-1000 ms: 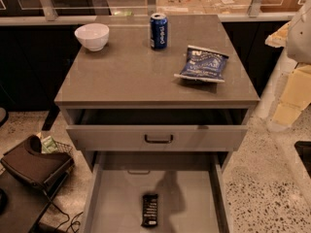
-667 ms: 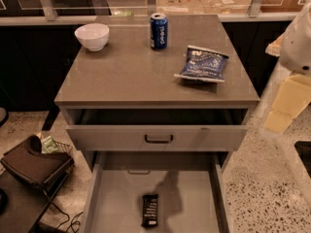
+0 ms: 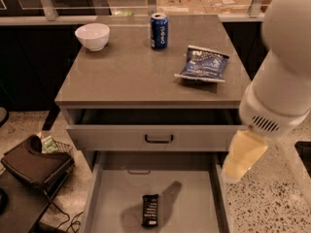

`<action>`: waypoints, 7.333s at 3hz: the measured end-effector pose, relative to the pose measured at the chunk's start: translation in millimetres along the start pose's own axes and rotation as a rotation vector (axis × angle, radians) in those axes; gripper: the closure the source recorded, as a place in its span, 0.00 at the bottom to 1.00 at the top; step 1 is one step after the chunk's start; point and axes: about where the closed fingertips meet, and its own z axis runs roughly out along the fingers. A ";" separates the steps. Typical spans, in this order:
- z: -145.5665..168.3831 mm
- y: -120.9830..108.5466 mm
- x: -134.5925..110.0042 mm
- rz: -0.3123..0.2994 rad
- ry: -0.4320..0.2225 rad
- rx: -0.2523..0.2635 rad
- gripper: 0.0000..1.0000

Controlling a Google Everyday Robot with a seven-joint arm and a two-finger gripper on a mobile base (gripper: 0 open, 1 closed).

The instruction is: Pick rxbar chocolate from middle drawer and place on counter

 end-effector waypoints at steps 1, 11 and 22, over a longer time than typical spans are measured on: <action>49.5 38.5 -0.7 0.138 0.029 -0.035 0.00; 327.4 141.5 -89.3 0.792 -0.148 -0.164 0.00; 518.0 186.8 -152.1 0.815 -0.039 -0.262 0.00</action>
Offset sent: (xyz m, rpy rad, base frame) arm -0.0308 0.0552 -0.1583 0.2737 -0.0416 -0.8776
